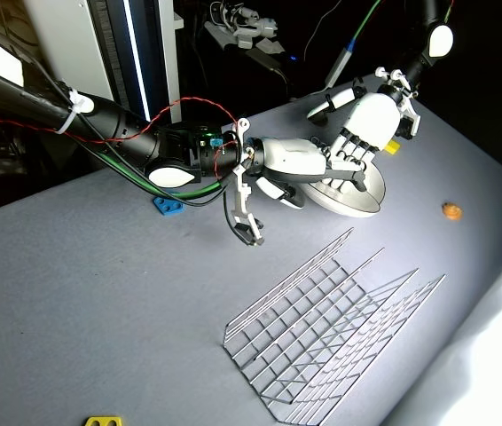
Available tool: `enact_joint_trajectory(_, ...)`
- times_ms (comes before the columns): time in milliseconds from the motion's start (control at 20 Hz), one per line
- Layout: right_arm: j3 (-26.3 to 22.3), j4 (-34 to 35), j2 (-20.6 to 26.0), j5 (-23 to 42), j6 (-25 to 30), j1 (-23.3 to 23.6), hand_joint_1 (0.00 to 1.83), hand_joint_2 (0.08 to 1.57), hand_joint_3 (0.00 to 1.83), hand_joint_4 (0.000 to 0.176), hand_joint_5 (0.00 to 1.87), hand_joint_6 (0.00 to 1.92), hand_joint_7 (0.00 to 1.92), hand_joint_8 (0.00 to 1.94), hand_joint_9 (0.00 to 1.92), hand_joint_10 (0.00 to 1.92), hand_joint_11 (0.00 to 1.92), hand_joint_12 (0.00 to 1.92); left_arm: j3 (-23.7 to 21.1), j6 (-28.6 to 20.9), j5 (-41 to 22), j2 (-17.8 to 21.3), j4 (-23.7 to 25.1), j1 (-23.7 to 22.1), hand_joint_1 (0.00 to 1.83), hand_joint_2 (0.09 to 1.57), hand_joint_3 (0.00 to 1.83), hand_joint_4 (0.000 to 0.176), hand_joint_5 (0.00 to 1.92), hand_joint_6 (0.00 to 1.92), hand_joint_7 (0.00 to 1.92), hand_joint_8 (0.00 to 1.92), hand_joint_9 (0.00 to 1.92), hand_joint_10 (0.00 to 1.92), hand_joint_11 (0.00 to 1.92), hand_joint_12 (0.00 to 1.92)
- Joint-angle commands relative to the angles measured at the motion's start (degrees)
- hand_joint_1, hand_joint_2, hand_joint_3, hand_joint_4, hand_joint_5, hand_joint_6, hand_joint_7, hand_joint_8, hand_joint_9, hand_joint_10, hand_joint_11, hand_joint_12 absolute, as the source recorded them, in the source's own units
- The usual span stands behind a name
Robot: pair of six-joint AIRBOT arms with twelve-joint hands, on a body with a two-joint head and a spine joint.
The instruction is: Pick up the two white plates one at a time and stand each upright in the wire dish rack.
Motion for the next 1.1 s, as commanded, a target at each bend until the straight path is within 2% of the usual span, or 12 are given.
enact_joint_trajectory(0, 0.1, -0.9, -0.2, 7.6, 0.1, 0.5, 1.27, 1.04, 0.0, 0.0, 0.67, 0.01, 0.66, 0.01, 0.65, 0.03, 0.25, 0.93, 0.0, -0.2, -2.6, -0.5, -2.6, -0.4, 0.0, 1.06, 0.0, 0.0, 0.07, 0.0, 0.06, 0.01, 0.03, 0.01, 0.0, 0.0)
enact_joint_trajectory(200, 0.1, -0.9, -0.5, 8.4, 0.5, 0.2, 1.22, 1.09, 0.0, 0.0, 0.89, 0.01, 0.91, 0.01, 0.92, 0.02, 0.54, 0.84, 0.0, -0.2, -2.6, -0.5, -2.6, -0.4, 0.0, 1.07, 0.0, 0.0, 0.07, 0.0, 0.04, 0.0, 0.02, 0.0, 0.0, 0.0)
enact_joint_trajectory(250, 0.1, -0.9, -0.6, 8.7, 0.6, 0.1, 1.17, 1.12, 0.0, 0.0, 0.96, 0.77, 0.97, 0.01, 0.98, 0.01, 0.64, 0.75, 0.0, -0.2, -2.6, -0.5, -2.6, -0.4, 0.0, 1.06, 0.0, 0.0, 0.06, 0.0, 0.03, 0.0, 0.01, 0.0, 0.0, 0.0)
enact_joint_trajectory(300, 0.1, -0.9, -0.7, 8.9, 0.7, 0.0, 1.16, 1.14, 0.0, 0.0, 0.93, 1.0, 1.01, 0.01, 1.02, 0.01, 0.69, 0.76, 0.0, -0.2, -2.6, -0.5, -2.6, -0.4, 0.0, 1.07, 0.0, 0.0, 0.05, 0.0, 0.02, 0.0, 0.0, 0.0, 0.0, 0.0)
enact_joint_trajectory(350, 0.1, -0.9, -0.8, 9.2, 0.7, -0.2, 1.15, 1.13, 0.0, 0.0, 0.94, 1.02, 1.04, 0.01, 1.05, 0.02, 0.72, 0.78, 0.0, -0.2, -2.6, -0.5, -2.6, -0.4, 0.0, 1.07, 0.0, 0.0, 0.06, 0.01, 0.04, 0.01, 0.01, 0.01, 0.0, 0.0)
enact_joint_trajectory(450, 0.1, -0.9, -0.8, 9.9, 0.7, -0.4, 1.24, 1.07, 0.0, 0.012, 1.06, 0.91, 1.12, 0.68, 1.2, 0.04, 0.87, 0.77, 0.0, -0.2, -2.6, -0.6, -2.6, -0.4, 0.0, 1.07, 0.0, 0.0, 0.05, 0.0, 0.03, 0.0, 0.0, 0.0, 0.0, 0.0)
enact_joint_trajectory(550, 0.1, -0.9, -0.8, 10.7, 0.7, -0.3, 1.24, 1.08, 0.0, 0.02, 1.03, 0.95, 1.13, 0.71, 1.23, 0.03, 0.89, 0.79, -0.1, -0.2, -2.7, -0.5, -2.6, -0.4, 0.0, 1.07, 0.0, 0.0, 0.09, 0.01, 0.06, 0.01, 0.04, 0.01, 0.0, 0.0)
enact_joint_trajectory(600, 0.1, -0.9, -0.8, 11.3, 0.7, -0.3, 1.36, 1.06, 0.0, 0.0, 1.04, 0.91, 1.15, 0.63, 1.08, 0.76, 0.89, 0.82, -0.1, -0.2, -2.8, -0.4, -2.6, -0.5, 0.0, 1.07, 0.0, 0.0, 0.05, 0.0, 0.03, 0.0, 0.01, 0.0, 0.0, 0.0)
enact_joint_trajectory(650, 0.0, -0.9, -0.8, 11.6, 0.7, -0.4, 1.38, 1.06, 0.0, 0.0, 1.03, 0.92, 1.13, 0.66, 1.03, 0.94, 0.88, 0.85, -0.1, -0.2, -3.0, -0.3, -2.6, -0.6, 0.0, 1.07, 0.0, 0.0, 0.05, 0.0, 0.03, 0.0, 0.01, 0.0, 0.0, 0.0)
enact_joint_trajectory(950, -0.4, -0.9, -0.8, 13.0, 0.8, -0.4, 1.39, 1.06, 0.0, 0.0, 1.01, 0.9, 1.14, 0.68, 1.04, 0.96, 0.86, 0.91, 0.1, -0.8, -4.8, 2.0, -2.6, -4.0, 0.0, 1.07, 0.0, 0.0, 0.07, 0.01, 0.04, 0.0, 0.03, 0.0, 0.0, 0.0)
enact_joint_trajectory(1000, -0.5, -0.9, -0.8, 13.1, 0.8, -0.4, 1.27, 1.07, 0.0, 0.0, 1.02, 0.92, 1.15, 0.7, 1.08, 0.51, 0.86, 0.9, 0.2, -1.2, -5.2, 2.6, -2.6, -4.7, 0.0, 1.07, 0.0, 0.0, 0.07, 0.01, 0.05, 0.0, 0.03, 0.01, 0.0, 0.0)
enact_joint_trajectory(1050, -0.6, -0.9, -0.8, 13.2, 0.8, -0.4, 1.37, 1.06, 0.0, 0.0, 1.02, 0.89, 1.17, 0.63, 1.07, 0.84, 0.87, 0.9, 0.2, -1.8, -5.9, 3.3, -2.7, -5.4, 0.0, 1.06, 0.0, 0.0, 0.06, 0.0, 0.04, 0.0, 0.03, 0.0, 0.0, 0.0)
